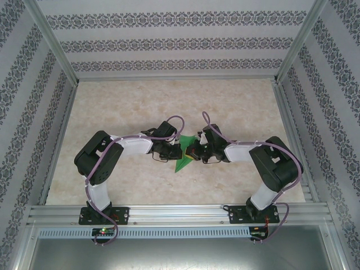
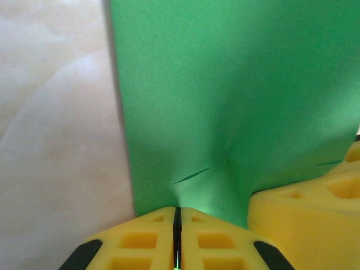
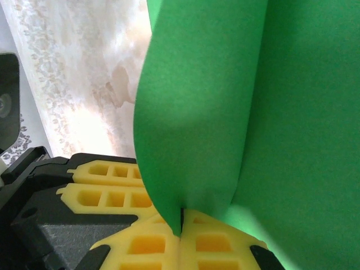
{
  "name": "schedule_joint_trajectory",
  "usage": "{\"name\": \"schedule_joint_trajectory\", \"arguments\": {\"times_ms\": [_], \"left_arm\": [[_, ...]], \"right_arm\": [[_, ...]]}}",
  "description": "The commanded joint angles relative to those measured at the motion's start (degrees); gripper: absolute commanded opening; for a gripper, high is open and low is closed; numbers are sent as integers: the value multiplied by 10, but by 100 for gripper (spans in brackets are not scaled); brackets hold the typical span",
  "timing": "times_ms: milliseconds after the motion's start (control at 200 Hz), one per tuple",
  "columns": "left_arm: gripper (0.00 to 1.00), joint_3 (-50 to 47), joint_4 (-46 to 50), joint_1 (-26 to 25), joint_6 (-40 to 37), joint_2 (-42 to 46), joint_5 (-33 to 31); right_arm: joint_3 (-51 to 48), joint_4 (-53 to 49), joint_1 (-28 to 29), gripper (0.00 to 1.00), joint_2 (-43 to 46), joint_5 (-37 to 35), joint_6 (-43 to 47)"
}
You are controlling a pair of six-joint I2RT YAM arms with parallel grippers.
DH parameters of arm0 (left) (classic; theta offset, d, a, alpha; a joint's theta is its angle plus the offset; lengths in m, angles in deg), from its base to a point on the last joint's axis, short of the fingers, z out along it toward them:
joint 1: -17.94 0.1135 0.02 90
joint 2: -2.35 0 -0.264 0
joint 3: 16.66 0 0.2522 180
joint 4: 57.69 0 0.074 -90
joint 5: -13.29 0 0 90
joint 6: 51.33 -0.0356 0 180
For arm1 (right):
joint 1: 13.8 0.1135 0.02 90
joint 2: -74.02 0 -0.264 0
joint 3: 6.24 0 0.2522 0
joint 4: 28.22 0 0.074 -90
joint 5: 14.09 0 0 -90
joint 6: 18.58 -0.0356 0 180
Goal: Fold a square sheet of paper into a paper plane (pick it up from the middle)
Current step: Fourth fold the wing at the center of the table.
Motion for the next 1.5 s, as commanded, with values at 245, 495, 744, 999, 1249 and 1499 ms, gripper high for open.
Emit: {"name": "schedule_joint_trajectory", "arguments": {"times_ms": [245,495,744,999,1249,1499], "left_arm": [[12,12,35,-3,-9,29,0],[14,35,58,-3,-15,65,-8],[13,36,96,0,-31,59,-53],[10,24,60,0,-19,30,-44],[6,17,47,0,-21,5,-44],[1,17,44,1,-25,-12,-45]], "right_arm": [[18,7,3,3,-26,1,2],[17,-23,4,3,-15,-7,18],[22,-42,4,3,-7,-10,28],[22,-44,5,3,-3,-13,27],[27,-52,5,3,-3,-13,29],[29,-52,5,3,-1,-13,28]]}}
